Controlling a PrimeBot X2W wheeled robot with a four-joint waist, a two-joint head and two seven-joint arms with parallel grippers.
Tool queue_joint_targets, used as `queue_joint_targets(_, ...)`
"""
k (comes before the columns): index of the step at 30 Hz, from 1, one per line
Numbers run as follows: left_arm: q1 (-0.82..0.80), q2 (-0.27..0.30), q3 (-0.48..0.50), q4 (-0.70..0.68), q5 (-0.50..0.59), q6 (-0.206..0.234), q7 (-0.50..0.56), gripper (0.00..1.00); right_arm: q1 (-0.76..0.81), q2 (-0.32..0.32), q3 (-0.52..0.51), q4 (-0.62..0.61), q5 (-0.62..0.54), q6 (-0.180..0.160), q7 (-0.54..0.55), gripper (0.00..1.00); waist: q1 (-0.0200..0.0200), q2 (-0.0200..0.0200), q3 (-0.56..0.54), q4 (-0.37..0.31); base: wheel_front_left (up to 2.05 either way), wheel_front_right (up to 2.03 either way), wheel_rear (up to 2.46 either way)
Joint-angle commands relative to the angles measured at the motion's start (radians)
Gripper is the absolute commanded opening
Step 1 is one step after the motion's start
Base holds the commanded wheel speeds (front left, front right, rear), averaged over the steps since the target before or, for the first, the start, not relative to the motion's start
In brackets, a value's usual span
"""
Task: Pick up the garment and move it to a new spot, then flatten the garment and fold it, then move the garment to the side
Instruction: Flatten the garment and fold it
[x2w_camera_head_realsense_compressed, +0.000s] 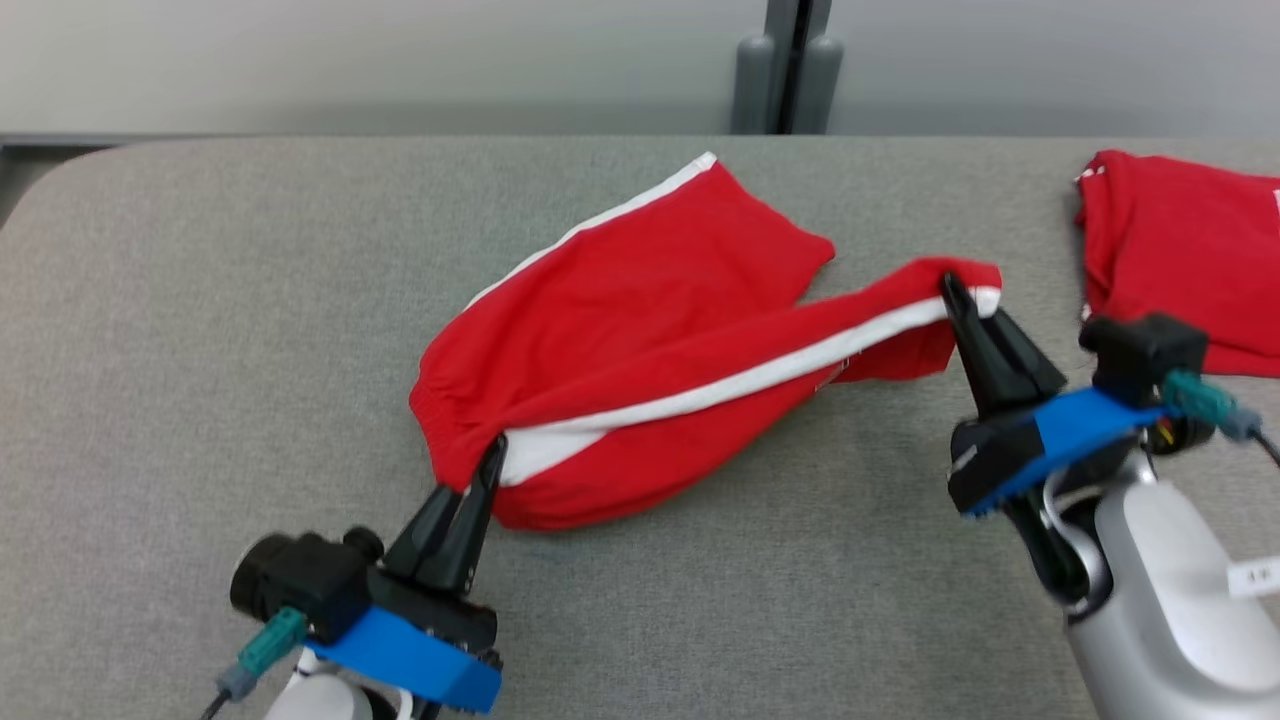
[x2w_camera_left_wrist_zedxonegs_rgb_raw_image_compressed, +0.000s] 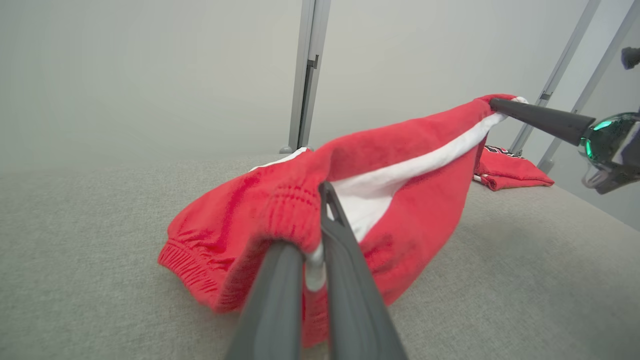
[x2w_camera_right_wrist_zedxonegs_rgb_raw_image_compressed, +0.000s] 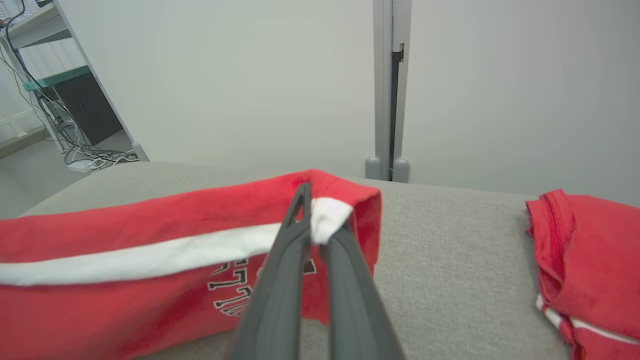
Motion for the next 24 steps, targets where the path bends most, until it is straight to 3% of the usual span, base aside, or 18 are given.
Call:
queue_joint_targets(1,-0.036,-0.001,0.001,0.002,-0.003,0.000,-0.004,0.00,-0.050,-0.004,0.008,0.026,-0.010,0.000,0.011,0.00,0.0000,0.0000,0.039,0.031,0.00,0.00,0.00)
queue_joint_targets(11,-0.236,-0.016,0.031,0.077,-0.045,0.000,-0.004,0.00,-0.402,0.020,0.056,0.288,-0.044,0.000,0.044,0.00,0.0000,0.0000,0.187,0.103,0.00,0.00,0.00)
queue_joint_targets(24,-0.425,-0.050,-0.011,0.197,-0.103,0.000,-0.004,0.00,-0.763,0.075,0.045,0.707,-0.106,0.000,-0.021,0.00,0.0000,0.0000,0.308,0.179,0.00,0.00,0.00)
